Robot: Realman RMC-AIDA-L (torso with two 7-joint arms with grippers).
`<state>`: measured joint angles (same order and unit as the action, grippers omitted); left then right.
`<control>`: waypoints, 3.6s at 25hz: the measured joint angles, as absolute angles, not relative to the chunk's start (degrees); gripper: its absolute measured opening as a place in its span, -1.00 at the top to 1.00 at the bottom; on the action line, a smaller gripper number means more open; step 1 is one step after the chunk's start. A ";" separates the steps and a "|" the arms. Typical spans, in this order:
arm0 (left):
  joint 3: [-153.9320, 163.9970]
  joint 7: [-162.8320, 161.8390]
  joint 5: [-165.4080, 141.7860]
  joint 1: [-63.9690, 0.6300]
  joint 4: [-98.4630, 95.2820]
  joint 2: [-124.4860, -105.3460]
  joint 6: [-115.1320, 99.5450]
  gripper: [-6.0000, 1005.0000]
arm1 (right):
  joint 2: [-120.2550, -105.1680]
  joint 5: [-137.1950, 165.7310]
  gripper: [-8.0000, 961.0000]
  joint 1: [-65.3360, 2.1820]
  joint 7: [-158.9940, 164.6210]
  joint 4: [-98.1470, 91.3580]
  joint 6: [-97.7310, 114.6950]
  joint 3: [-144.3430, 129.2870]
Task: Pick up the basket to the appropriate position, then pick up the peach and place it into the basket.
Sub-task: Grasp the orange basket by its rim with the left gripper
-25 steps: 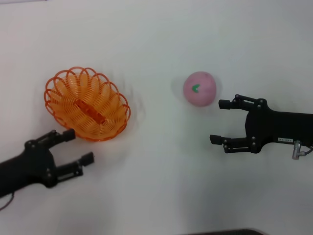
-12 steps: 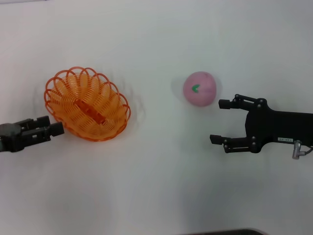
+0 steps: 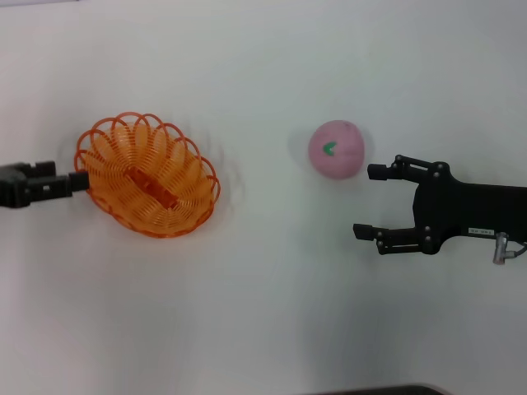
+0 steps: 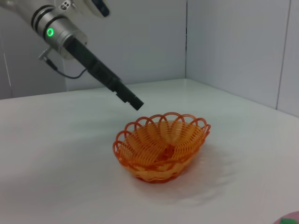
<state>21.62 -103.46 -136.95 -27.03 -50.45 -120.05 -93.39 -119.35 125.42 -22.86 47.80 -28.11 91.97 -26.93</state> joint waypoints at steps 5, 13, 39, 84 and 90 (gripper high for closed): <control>28.10 -107.36 -140.32 -29.34 -57.99 -122.06 -88.99 -0.71 | -119.35 125.50 -0.94 -23.32 48.35 -28.50 92.01 -27.01; 39.45 -112.79 -144.35 -33.70 -61.11 -122.49 -84.75 -0.71 | -119.36 125.61 -0.94 -23.54 48.90 -28.90 92.02 -27.21; 47.40 -114.58 -160.05 -44.50 -53.34 -121.98 -75.86 -0.68 | -119.35 125.68 -0.94 -24.09 49.13 -28.92 92.12 -27.24; 49.70 -117.26 -162.70 -44.16 -53.62 -123.05 -75.26 0.73 | -119.45 125.51 -0.94 -24.77 49.13 -28.92 91.66 -27.23; 49.41 -119.97 -162.93 -45.09 -54.16 -122.40 -79.19 0.76 | -119.45 125.44 -0.94 -24.87 49.13 -28.92 91.68 -27.25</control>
